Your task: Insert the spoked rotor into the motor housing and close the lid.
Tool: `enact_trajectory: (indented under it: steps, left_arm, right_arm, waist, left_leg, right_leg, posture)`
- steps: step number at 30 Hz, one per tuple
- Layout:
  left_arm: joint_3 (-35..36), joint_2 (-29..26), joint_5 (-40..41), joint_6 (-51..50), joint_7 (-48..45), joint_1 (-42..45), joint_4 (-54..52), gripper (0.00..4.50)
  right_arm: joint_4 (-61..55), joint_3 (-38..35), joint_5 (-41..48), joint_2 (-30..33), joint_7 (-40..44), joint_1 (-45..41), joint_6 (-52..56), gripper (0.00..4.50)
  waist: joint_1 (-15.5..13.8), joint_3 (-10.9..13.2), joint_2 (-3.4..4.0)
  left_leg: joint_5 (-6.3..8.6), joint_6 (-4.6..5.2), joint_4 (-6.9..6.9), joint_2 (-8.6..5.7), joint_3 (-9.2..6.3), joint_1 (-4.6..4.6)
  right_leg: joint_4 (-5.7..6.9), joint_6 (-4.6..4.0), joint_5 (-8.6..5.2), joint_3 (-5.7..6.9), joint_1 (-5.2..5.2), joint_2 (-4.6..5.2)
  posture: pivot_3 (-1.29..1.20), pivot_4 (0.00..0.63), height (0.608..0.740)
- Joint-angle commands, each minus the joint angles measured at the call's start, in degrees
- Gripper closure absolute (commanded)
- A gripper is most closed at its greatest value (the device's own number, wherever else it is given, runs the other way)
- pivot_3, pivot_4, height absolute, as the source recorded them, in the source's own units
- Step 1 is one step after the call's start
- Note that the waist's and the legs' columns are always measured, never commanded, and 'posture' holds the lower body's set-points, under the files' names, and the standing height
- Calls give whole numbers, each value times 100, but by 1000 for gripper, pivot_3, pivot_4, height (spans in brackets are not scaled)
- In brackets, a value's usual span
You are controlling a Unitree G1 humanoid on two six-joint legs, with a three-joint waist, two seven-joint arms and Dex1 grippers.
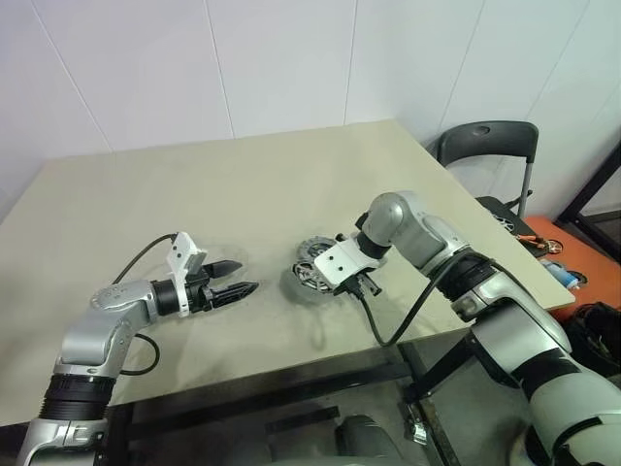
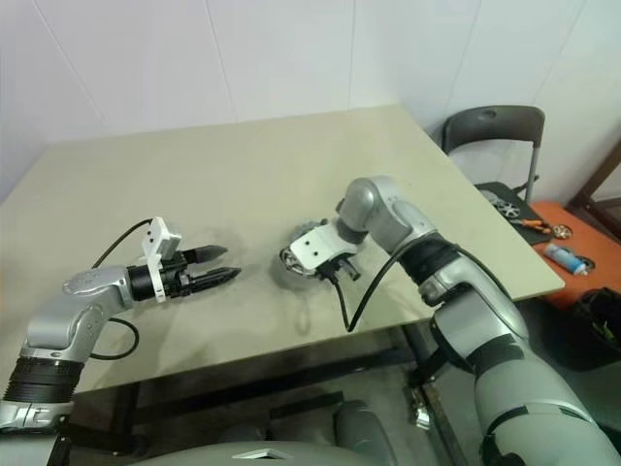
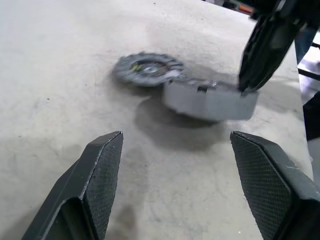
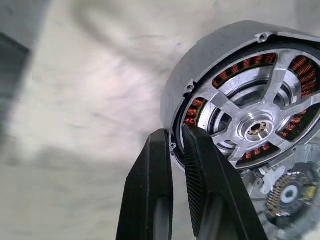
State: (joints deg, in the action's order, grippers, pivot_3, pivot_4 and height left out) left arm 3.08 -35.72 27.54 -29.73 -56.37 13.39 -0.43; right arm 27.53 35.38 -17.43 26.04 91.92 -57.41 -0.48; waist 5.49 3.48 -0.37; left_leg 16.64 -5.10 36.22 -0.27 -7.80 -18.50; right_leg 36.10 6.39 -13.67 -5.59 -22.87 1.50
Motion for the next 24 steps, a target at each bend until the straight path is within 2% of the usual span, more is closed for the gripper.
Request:
enact_trajectory:
  steps: [1,5,10,13,16,24]
  left_arm:
    - [18,0,-37,103,-21,241,43,858]
    - [-19,54,-66,91,-15,282,52,858]
    - [-15,139,-28,6,76,130,-184,858]
    - [11,151,2,-31,133,-66,-371,858]
    - [44,164,35,-89,195,-224,-529,858]
    - [62,189,50,-144,260,-258,-571,858]
  right_arm:
    - [-367,-137,24,96,19,18,449,4420]
    - [-586,-32,23,-428,-292,236,1562,4420]
    - [611,-145,-168,-1458,-1357,-176,2749,4420]
    - [1407,-334,-92,-1917,-1884,-537,3213,4420]
    - [1928,-463,29,-2100,-2037,-792,3406,4420]
    - [2759,-692,256,-2324,-2292,-1171,3555,4420]
  waist:
    - [3,0,0]
    - [12,-1,-1]
    - [152,-13,-20]
    - [227,-13,-21]
    - [224,-10,-20]
    - [175,-10,-19]
  left_leg:
    - [0,0,0,0,1,0]
    - [0,0,-3,0,2,-1]
    - [0,0,-3,7,2,15]
    - [-1,-1,0,8,-3,35]
    - [0,-1,0,10,-34,102]
    - [0,-2,3,11,-40,82]
  right_leg:
    - [0,-1,-1,0,0,0]
    - [-2,1,0,0,-1,1]
    - [8,-12,7,-2,1,-10]
    - [12,-58,18,-9,19,-24]
    - [11,-74,29,-12,46,-53]
    - [4,-73,29,-16,40,-58]
  posture:
    - [0,0,740]
    - [0,0,740]
    - [0,0,740]
    - [0,0,740]
    - [0,0,740]
    - [0,0,740]
